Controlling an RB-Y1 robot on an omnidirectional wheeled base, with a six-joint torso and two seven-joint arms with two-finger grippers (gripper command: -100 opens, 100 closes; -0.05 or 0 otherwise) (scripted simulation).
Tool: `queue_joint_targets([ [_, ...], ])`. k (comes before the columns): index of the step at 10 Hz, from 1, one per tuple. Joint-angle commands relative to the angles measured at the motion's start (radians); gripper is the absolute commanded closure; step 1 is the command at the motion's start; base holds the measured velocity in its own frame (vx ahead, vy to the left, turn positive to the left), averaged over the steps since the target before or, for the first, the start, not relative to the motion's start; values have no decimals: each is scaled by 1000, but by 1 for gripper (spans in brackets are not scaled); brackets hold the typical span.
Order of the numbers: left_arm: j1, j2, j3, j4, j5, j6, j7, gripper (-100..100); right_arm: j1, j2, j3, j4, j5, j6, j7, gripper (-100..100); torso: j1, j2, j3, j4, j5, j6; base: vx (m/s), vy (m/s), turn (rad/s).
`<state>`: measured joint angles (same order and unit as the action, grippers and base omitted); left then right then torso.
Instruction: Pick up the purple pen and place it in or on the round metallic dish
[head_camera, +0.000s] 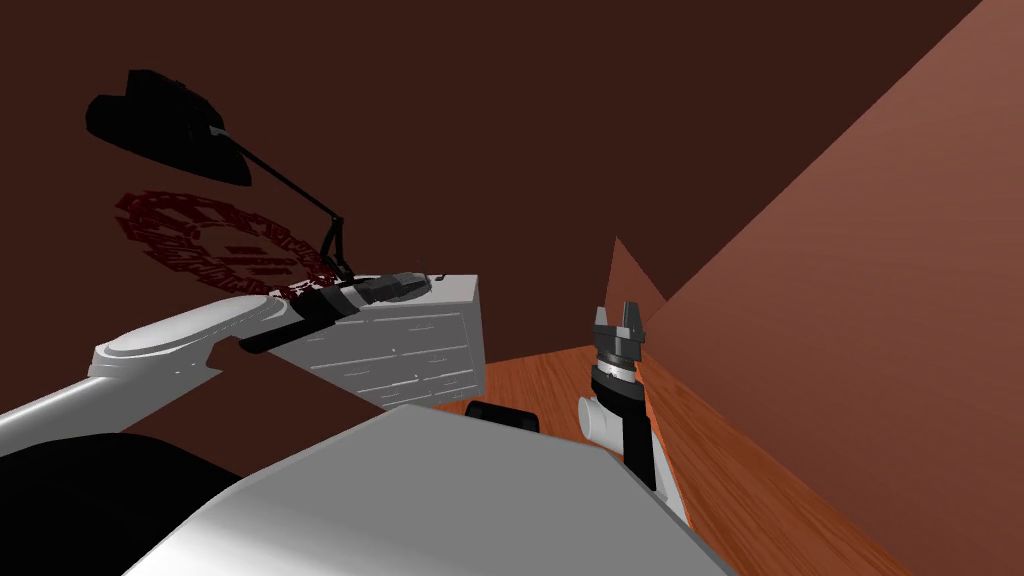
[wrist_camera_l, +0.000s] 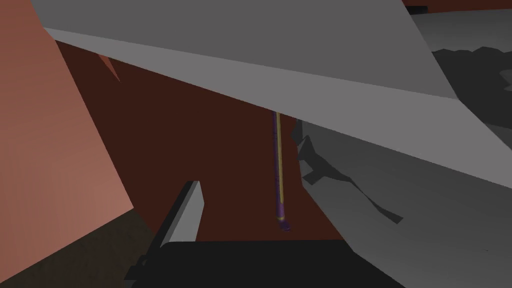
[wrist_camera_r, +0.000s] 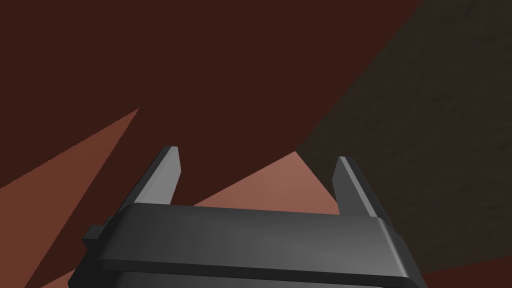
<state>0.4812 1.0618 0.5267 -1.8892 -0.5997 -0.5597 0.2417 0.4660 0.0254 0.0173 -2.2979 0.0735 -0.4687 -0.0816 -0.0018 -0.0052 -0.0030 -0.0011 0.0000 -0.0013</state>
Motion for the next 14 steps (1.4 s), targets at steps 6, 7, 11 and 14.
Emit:
queue_joint_targets([
  [6, 0, 0, 0, 0, 0, 0, 0, 100, 0, 0, 0, 0, 0, 0, 0, 0, -1, 3, 2, 1, 0, 0, 1, 1, 1],
  [7, 0, 0, 0, 0, 0, 0, 0, 100, 0, 0, 0, 0, 0, 0, 0, 0, -1, 3, 2, 1, 0, 0, 0, 0, 0],
  [11, 2, 53, 17, -42, 14, -25, 53, -100, 0, 0, 0, 0, 0, 0, 0, 0, 7, 5, 3, 1, 1, 0, -22, 90, -84],
  [14, -4, 75, 18, -53, 20, -33, 71, -100, 0, 0, 0, 0, 0, 0, 0, 0, 7, 4, 3, 1, 2, 0, -14, 103, -70],
])
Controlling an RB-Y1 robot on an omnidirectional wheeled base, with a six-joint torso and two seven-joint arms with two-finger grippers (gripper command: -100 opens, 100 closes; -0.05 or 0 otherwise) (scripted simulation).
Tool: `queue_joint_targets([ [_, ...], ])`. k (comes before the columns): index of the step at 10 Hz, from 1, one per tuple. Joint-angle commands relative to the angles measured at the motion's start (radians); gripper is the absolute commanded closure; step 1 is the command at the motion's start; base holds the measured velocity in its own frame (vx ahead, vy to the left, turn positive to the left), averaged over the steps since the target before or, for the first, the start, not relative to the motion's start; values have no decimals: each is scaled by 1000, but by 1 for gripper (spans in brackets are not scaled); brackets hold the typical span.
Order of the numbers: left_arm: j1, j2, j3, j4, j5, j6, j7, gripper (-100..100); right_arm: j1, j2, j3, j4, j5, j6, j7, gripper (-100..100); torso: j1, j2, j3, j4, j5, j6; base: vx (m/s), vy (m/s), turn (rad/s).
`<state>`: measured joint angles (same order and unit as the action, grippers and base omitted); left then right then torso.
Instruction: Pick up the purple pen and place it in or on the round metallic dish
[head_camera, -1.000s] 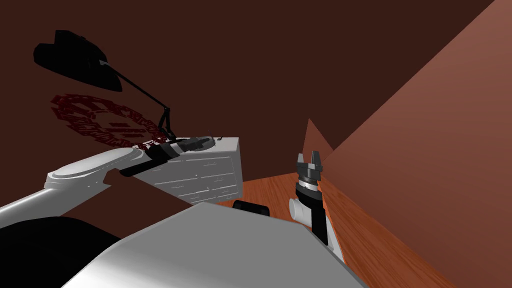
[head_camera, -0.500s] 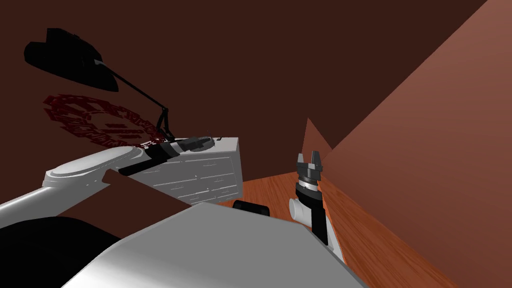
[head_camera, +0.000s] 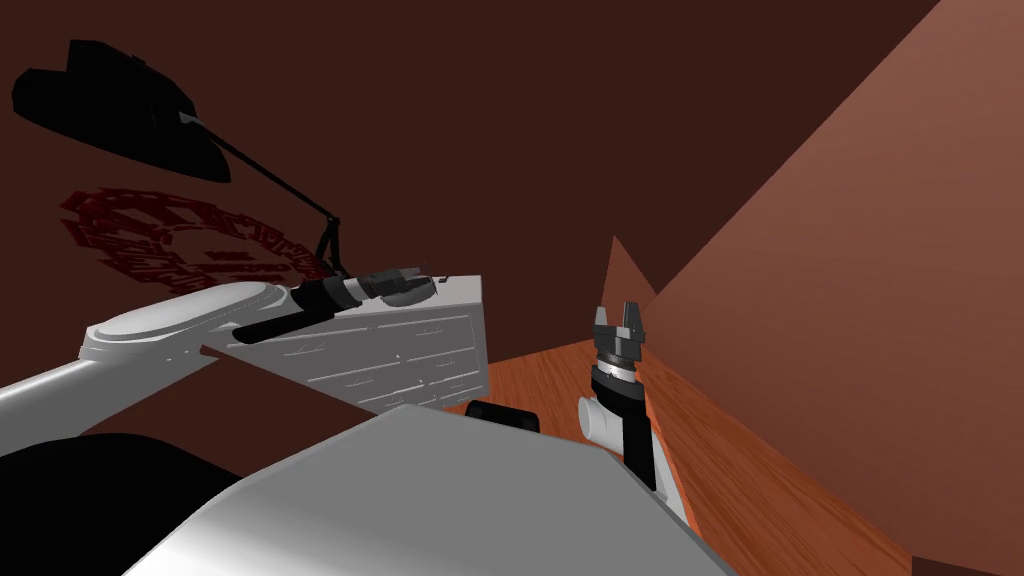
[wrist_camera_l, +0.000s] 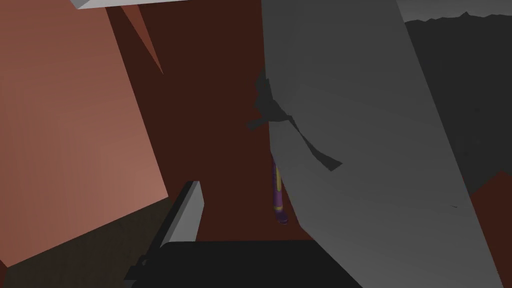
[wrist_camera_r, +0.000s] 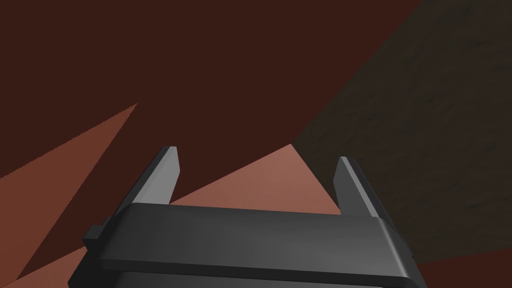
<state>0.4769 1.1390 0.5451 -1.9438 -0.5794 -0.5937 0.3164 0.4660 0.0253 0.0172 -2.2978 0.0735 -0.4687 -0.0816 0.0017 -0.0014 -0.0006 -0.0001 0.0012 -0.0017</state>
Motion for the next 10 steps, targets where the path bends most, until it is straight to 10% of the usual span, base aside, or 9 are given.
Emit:
queue_joint_targets([
  [1, 0, 0, 0, 0, 0, 0, 0, 0, 0, 0, 0, 0, 0, 0, 0, 0, 0, 0, 0, 0, 0, 0, -2, 11, 3],
  [2, 0, 0, 0, 0, 0, 0, 0, -100, 0, 0, 0, 0, 0, 0, 0, 0, -3, 0, 0, 0, -1, 0, 0, 0, 0],
  [3, 0, 0, 0, 0, 0, 0, 0, 100, 0, 0, 0, 0, 0, 0, 0, 0, -4, -1, 0, 0, -1, 0, 0, 0, 0],
  [7, 0, 0, 0, 0, 0, 0, 0, 100, 0, 0, 0, 0, 0, 0, 0, 0, -5, -1, -1, 0, -1, 0, 0, 0, 0],
  [9, 11, -5, -12, 28, -14, 13, -14, -100, 0, 0, 0, 0, 0, 0, 0, 0, -5, -1, -1, 0, -1, 0, 3, -44, 24],
  [10, 18, -9, -21, 46, -24, 21, -23, -100, 0, 0, 0, 0, 0, 0, 0, 0, -10, -1, -1, 0, -2, 0, -21, -183, 70],
])
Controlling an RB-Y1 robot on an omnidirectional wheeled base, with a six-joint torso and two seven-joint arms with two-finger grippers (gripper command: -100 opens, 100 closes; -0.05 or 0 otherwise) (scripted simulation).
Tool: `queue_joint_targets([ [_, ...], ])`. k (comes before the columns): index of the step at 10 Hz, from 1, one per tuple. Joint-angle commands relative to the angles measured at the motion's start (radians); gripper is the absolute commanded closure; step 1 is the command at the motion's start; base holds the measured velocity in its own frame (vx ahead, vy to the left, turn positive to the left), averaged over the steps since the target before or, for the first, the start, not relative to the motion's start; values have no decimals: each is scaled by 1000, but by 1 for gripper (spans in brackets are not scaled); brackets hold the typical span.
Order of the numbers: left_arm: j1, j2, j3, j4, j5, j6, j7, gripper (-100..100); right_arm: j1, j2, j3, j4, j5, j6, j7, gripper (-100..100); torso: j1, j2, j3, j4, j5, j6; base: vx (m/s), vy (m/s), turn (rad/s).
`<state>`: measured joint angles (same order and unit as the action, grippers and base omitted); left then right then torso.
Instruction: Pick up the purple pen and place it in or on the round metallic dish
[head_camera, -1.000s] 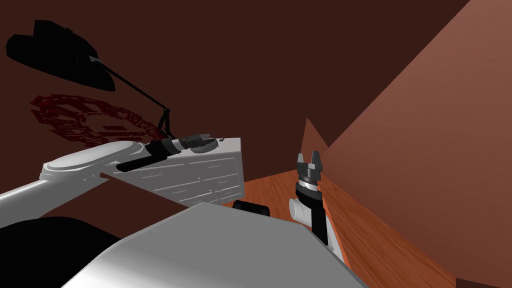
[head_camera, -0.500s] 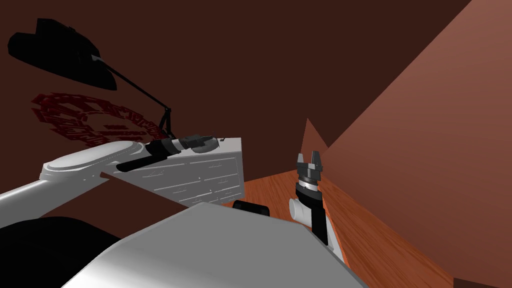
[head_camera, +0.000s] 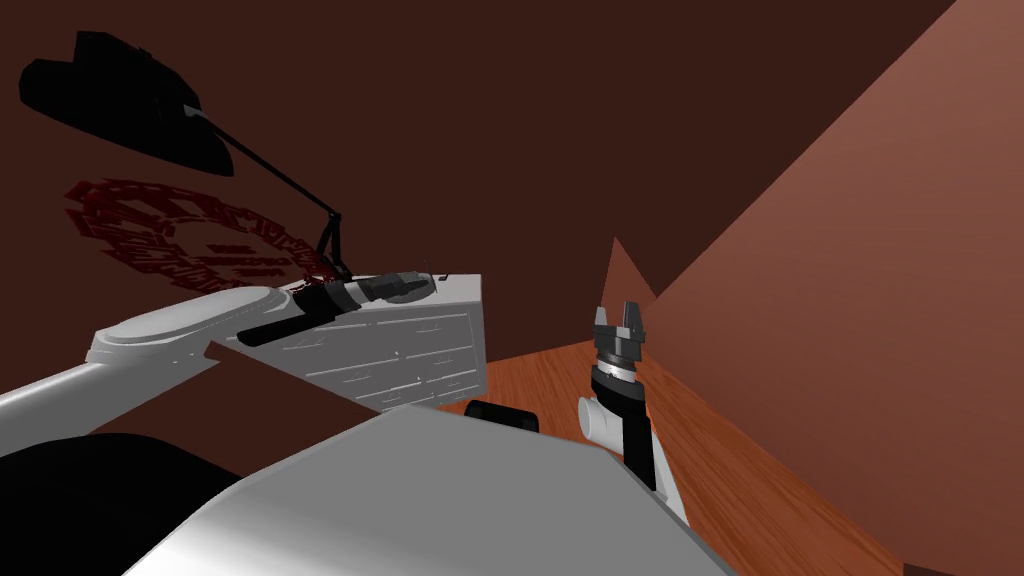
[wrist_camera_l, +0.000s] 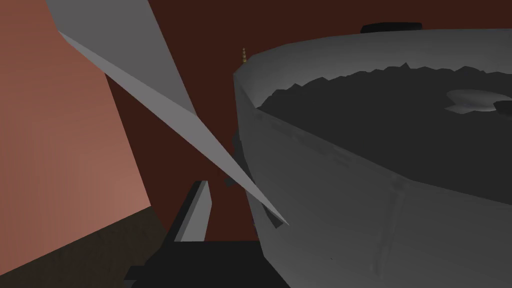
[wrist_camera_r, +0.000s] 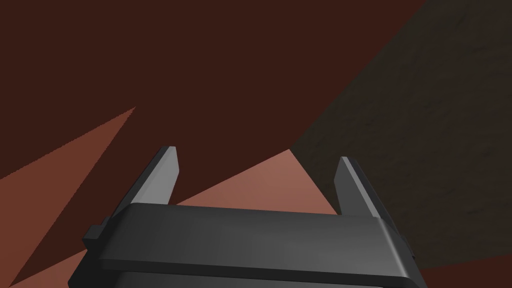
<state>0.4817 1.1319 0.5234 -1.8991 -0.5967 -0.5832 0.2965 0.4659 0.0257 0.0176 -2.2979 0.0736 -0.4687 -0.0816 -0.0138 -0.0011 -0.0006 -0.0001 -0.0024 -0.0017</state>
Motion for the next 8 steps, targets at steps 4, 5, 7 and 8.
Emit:
queue_joint_targets([
  [4, 1, -1, -1, 2, -1, 0, -3, 100, 0, 0, 0, 0, 0, 0, 0, 0, 9, -1, 0, 0, 2, 0, -5, -28, 7],
  [5, 1, -1, -1, 2, -1, 0, -3, 100, 0, 0, 0, 0, 0, 0, 0, 0, 10, -1, -1, 0, 2, 0, 0, 0, 0],
  [7, 1, -1, -1, 2, -1, 0, -3, 100, 0, 0, 0, 0, 0, 0, 0, 0, 10, -1, -1, 0, 2, 0, 0, 0, 0],
  [8, 1, -1, -1, 2, -1, 0, -3, 100, 0, 0, 0, 0, 0, 0, 0, 0, 11, -1, -1, 0, 2, 0, 0, 0, 0],
])
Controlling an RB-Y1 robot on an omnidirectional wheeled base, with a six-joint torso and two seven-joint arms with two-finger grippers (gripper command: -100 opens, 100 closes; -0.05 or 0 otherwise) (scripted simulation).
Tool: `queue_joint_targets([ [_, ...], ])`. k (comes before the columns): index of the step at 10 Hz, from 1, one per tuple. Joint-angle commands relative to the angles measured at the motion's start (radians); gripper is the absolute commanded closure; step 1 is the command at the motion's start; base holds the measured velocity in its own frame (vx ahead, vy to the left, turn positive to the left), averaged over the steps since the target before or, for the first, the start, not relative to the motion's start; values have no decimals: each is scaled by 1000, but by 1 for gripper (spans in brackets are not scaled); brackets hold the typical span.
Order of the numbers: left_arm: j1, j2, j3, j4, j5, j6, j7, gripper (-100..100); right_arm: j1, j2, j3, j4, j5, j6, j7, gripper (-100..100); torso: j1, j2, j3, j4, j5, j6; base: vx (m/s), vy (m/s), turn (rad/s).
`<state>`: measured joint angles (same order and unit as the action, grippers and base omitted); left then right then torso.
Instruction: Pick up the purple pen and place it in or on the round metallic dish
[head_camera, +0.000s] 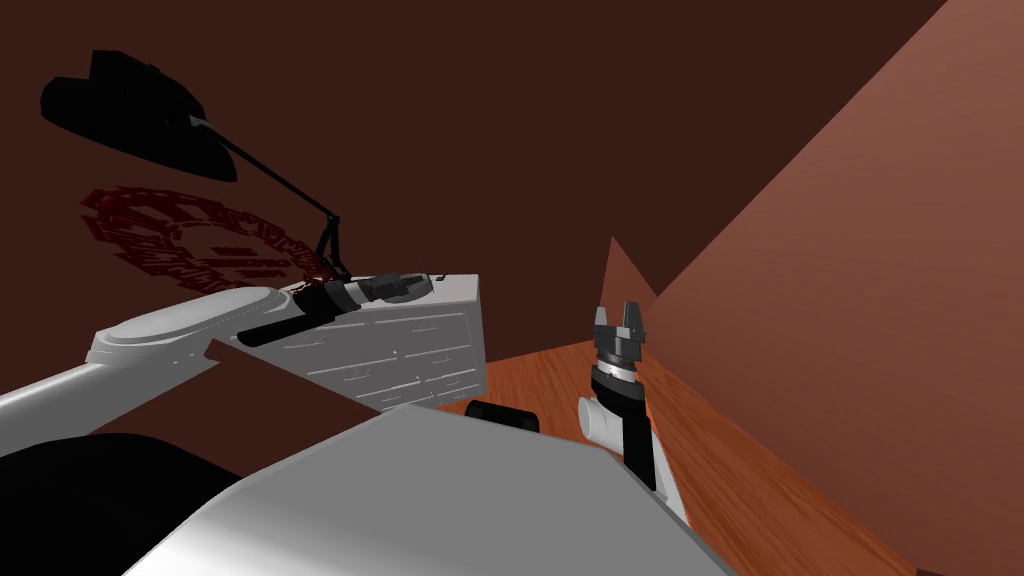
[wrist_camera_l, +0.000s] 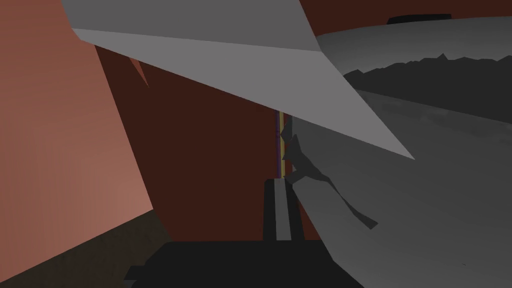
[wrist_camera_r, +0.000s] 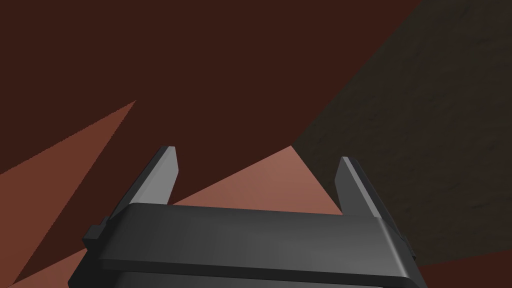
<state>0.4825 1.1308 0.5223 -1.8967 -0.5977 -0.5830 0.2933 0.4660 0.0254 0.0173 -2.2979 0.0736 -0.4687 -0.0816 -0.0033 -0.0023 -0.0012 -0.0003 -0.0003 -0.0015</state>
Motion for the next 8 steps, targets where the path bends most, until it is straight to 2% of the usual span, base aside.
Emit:
queue_joint_targets([
  [1, 0, 0, 0, 0, 0, 0, 0, 0, 0, 0, 0, 0, 0, 0, 0, 0, 0, 0, 0, 0, 0, 0, 0, 0, 0],
  [2, -6, 25, 14, -19, 13, -8, 28, -100, 0, 0, 0, 0, 0, 0, 0, 0, 0, 0, 0, 0, 0, 0, 18, 46, -124],
  [3, -10, 36, 21, -27, 19, -11, 41, -100, 0, 0, 0, 0, 0, 0, 0, 0, 2, -1, -1, 0, 0, 1, 30, 80, -128],
  [4, -18, 34, 7, -15, 14, -5, 30, -100, 0, 0, 0, 0, 0, 0, 0, 0, 4, -2, -1, 0, 1, 0, 13, 38, -26],
  [5, -19, 36, 7, -17, 15, -4, 35, 0, 0, 0, 0, 0, 0, 0, 0, 0, 3, -1, -1, 0, 1, 0, 2, 6, 3],
  [6, -19, 36, 7, -17, 15, -4, 34, -100, 0, 0, 0, 0, 0, 0, 0, 0, 1, -1, 0, 0, 0, 0, 0, 0, 0],
  [7, -19, 36, 7, -17, 15, -4, 34, 100, 0, 0, 0, 0, 0, 0, 0, 0, 0, 0, 0, 0, 0, 0, 0, 0, 0],
  [8, -19, 36, 7, -17, 15, -4, 34, 100, 0, 0, 0, 0, 0, 0, 0, 0, 0, 0, 0, 0, 0, 0, 0, 0, 0],
])
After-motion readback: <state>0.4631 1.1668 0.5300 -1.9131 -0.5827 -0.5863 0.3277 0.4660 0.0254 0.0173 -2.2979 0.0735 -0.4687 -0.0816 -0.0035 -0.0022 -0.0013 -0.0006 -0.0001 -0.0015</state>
